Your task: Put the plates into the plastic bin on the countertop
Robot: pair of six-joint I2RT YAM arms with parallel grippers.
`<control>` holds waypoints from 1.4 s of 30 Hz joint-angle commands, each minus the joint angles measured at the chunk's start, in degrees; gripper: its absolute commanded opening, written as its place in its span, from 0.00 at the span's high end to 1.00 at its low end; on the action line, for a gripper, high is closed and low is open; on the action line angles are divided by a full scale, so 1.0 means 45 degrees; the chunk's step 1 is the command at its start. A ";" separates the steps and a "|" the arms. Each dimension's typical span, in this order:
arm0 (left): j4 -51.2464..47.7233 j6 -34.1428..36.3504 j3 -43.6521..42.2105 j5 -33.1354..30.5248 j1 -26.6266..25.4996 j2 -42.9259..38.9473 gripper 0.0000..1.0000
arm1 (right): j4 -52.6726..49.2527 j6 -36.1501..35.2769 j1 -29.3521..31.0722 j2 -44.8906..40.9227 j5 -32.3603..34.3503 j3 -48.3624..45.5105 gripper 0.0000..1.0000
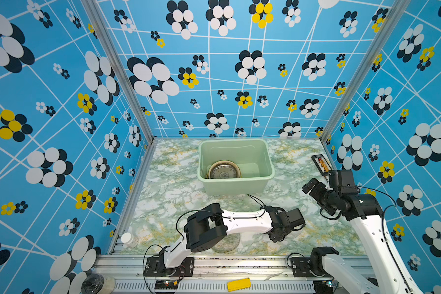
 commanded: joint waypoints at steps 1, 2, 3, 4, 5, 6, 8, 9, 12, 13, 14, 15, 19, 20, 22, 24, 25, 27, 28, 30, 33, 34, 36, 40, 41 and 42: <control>-0.0783 -0.0098 0.0375 -0.0471 0.0079 0.0334 0.68 | 0.0178 0.0180 -0.0091 -0.0015 -0.0021 0.0428 0.01; -0.0840 -0.0113 0.0387 -0.0472 0.0087 0.0320 0.67 | 0.0190 0.0179 -0.0089 -0.0015 -0.0038 0.0402 0.01; -0.0881 -0.0124 0.0394 -0.0437 0.0094 0.0316 0.67 | 0.0206 0.0190 -0.0087 -0.0014 -0.0041 0.0384 0.01; -0.0984 -0.0128 0.0413 -0.0450 0.0089 0.0312 0.66 | 0.0229 0.0199 -0.0087 -0.0015 -0.0055 0.0355 0.01; -0.1105 -0.0130 0.0470 -0.0468 0.0088 0.0304 0.66 | 0.0236 0.0218 -0.0088 -0.0015 -0.0060 0.0339 0.01; -0.1228 -0.0111 0.0502 -0.0466 0.0089 0.0298 0.64 | 0.0239 0.0219 -0.0099 -0.0014 -0.0077 0.0287 0.01; -0.1348 -0.0059 0.0485 -0.0513 0.0093 0.0242 0.60 | 0.0240 0.0238 -0.0086 -0.0029 -0.0079 0.0245 0.01; -0.1401 -0.0059 0.0497 -0.0557 0.0094 0.0208 0.59 | 0.0258 0.0238 -0.0092 -0.0054 -0.0082 0.0224 0.01; -0.1329 -0.0059 0.0498 -0.0548 0.0113 0.0276 0.58 | 0.0296 0.0314 -0.0102 -0.0106 -0.0113 0.0134 0.01; -0.1254 -0.0073 0.0477 -0.0534 0.0128 0.0332 0.58 | 0.0324 0.0335 -0.0093 -0.0113 -0.0148 0.0122 0.01; -0.1191 -0.0078 0.0487 -0.0509 0.0135 0.0374 0.59 | 0.0336 0.0354 -0.0089 -0.0105 -0.0167 0.0128 0.01; -0.1143 -0.0088 0.0491 -0.0542 0.0150 0.0442 0.59 | 0.0337 0.0356 -0.0097 -0.0113 -0.0177 0.0119 0.01; -0.1018 -0.0195 0.0483 -0.0644 0.0244 0.0635 0.62 | 0.0335 0.0365 -0.0086 -0.0113 -0.0237 0.0193 0.01; -0.1013 -0.0216 0.0492 -0.0702 0.0283 0.0684 0.63 | 0.0336 0.0361 -0.0092 -0.0113 -0.0240 0.0200 0.01; -0.1104 -0.0238 0.0564 -0.0743 0.0336 0.0783 0.66 | 0.0318 0.0355 -0.0089 -0.0108 -0.0235 0.0235 0.01; -0.1272 -0.0186 0.0716 -0.0797 0.0367 0.0899 0.69 | 0.0330 0.0359 -0.0101 -0.0098 -0.0244 0.0248 0.01; -0.1436 -0.0179 0.0845 -0.0805 0.0385 0.0975 0.70 | 0.0337 0.0356 -0.0104 -0.0111 -0.0236 0.0227 0.01; -0.1602 -0.0119 0.1050 -0.0859 0.0387 0.1096 0.73 | 0.0337 0.0356 -0.0094 -0.0128 -0.0235 0.0232 0.01; -0.1694 -0.0122 0.1157 -0.0879 0.0396 0.1157 0.74 | 0.0327 0.0355 -0.0098 -0.0126 -0.0235 0.0208 0.01; -0.1785 -0.0100 0.1259 -0.0932 0.0406 0.1215 0.78 | 0.0356 0.0371 -0.0096 -0.0133 -0.0238 0.0216 0.01; -0.1973 -0.0087 0.1409 -0.0958 0.0421 0.1280 0.83 | 0.0331 0.0356 -0.0097 -0.0167 -0.0223 0.0195 0.01; -0.2049 -0.0097 0.1409 -0.0973 0.0422 0.1274 0.84 | 0.0346 0.0336 -0.0094 -0.0193 -0.0201 0.0187 0.01; -0.2193 -0.0211 0.1290 -0.0997 0.0395 0.1190 0.87 | 0.0350 0.0317 -0.0092 -0.0251 -0.0123 0.0141 0.01; -0.2019 -0.0460 0.0892 -0.0958 0.0416 0.1032 0.96 | 0.0395 0.0336 -0.0087 -0.0347 -0.0080 0.0044 0.01; -0.2029 -0.0417 0.0850 -0.0958 0.0444 0.0993 0.98 | 0.0395 0.0317 -0.0101 -0.0347 -0.0079 0.0038 0.01; -0.2083 -0.0391 0.0790 -0.0958 0.0463 0.0936 0.99 | 0.0382 0.0298 -0.0091 -0.0345 -0.0079 0.0019 0.01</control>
